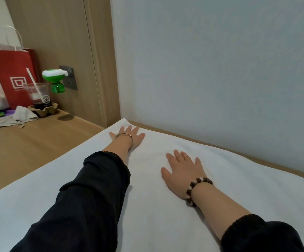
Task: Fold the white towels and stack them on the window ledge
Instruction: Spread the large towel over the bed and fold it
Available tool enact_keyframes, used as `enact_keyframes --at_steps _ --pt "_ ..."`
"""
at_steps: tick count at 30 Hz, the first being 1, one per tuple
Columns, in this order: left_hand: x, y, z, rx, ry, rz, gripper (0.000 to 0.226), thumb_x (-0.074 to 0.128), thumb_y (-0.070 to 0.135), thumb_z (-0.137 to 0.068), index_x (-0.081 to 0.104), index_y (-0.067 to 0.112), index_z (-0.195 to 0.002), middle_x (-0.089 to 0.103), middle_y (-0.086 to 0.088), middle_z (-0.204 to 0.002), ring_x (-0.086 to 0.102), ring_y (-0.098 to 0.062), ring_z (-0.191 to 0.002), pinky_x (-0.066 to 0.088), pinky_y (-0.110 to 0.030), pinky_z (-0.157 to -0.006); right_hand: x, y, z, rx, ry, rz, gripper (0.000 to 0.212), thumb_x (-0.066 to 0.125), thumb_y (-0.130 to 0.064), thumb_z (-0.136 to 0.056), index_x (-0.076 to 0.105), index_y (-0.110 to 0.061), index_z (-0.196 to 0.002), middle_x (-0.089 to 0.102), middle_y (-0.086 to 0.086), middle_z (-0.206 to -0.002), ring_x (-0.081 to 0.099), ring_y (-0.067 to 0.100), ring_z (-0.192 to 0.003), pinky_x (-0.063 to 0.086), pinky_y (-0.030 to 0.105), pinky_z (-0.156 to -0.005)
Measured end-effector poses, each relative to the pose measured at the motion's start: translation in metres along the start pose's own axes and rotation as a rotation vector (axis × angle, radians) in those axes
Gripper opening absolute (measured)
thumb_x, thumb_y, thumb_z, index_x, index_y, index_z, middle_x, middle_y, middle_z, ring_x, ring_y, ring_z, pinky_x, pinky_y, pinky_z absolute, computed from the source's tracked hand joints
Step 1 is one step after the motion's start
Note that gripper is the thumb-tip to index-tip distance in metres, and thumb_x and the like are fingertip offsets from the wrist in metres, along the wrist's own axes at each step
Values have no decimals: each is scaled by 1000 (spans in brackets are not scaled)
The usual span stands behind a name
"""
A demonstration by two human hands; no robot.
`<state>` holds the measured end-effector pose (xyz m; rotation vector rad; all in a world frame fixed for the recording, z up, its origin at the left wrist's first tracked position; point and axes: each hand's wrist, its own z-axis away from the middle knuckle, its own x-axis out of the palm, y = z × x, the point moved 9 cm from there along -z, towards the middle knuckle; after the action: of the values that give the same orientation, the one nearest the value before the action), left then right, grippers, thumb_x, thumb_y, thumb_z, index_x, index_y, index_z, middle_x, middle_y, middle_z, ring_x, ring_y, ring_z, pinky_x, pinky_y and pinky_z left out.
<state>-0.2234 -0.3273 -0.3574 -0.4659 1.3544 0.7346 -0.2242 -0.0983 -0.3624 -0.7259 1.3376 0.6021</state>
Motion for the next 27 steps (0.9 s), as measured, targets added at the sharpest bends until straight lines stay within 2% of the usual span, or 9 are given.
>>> enact_keyframes --at_steps 2,4,6,8,10,13,17,23,27 --pt "-1 -4 -5 -16 2 -9 58 15 56 -96 7 36 -150 -2 9 -160 -4 -20 -147 1 -61 -111 1 1 -1 -1 -2 -6 60 14 -49 -98 2 -27 -152 -7 -3 -160 -7 16 -147 -4 48 -117" --pt "-4 -8 -5 14 13 -4 52 23 47 -98 27 27 -146 20 0 -156 16 -26 -143 15 -57 -112 1 1 -2 -3 -3 -8 61 15 -50 -97 2 -27 -152 -7 -3 -160 -8 16 -147 -4 48 -117" --pt "-4 -10 9 82 -1 -25 40 32 39 -96 45 18 -128 42 -9 -137 36 -32 -129 30 -49 -105 1 1 -3 -4 -5 0 61 15 -50 -97 3 -27 -152 -7 -3 -160 -7 16 -147 -3 47 -117" --pt "-1 -13 34 120 -20 -66 32 36 37 -97 48 14 -117 47 -10 -126 42 -33 -121 34 -44 -100 -1 1 -3 -2 -7 7 61 15 -50 -98 3 -26 -152 -6 -2 -160 -5 16 -147 -1 47 -118" --pt "3 -17 65 140 -34 -69 39 35 36 -100 45 12 -128 41 -13 -135 37 -34 -129 29 -42 -105 -3 0 -2 -2 -11 10 61 15 -49 -98 4 -25 -152 -4 -2 -160 -3 17 -147 0 47 -117" --pt "12 -29 118 161 -74 -98 49 27 35 -103 27 16 -149 21 -10 -155 18 -30 -142 16 -40 -115 -6 -4 5 -5 -20 29 58 14 -46 -99 6 -23 -153 -4 1 -160 -3 18 -147 0 48 -117" --pt "18 -74 167 90 -67 -143 51 23 49 -100 16 36 -149 9 7 -158 6 -22 -145 14 -55 -112 -8 -5 25 77 0 52 54 14 -39 -101 13 -20 -151 -4 3 -160 -2 22 -147 2 53 -116" --pt "-2 -111 230 50 119 -190 48 26 42 -102 21 31 -149 -6 4 -159 -11 -25 -146 9 -56 -114 10 -78 77 -18 -113 17 58 19 -46 -100 13 -19 -150 -9 4 -160 -8 26 -146 1 55 -115" --pt "9 -194 237 -225 329 268 62 40 39 -96 13 26 -151 3 -5 -159 5 -30 -145 17 -52 -115 19 -130 99 -63 -142 -26 60 20 -48 -99 12 -19 -151 -10 2 -160 -7 25 -146 4 59 -113"
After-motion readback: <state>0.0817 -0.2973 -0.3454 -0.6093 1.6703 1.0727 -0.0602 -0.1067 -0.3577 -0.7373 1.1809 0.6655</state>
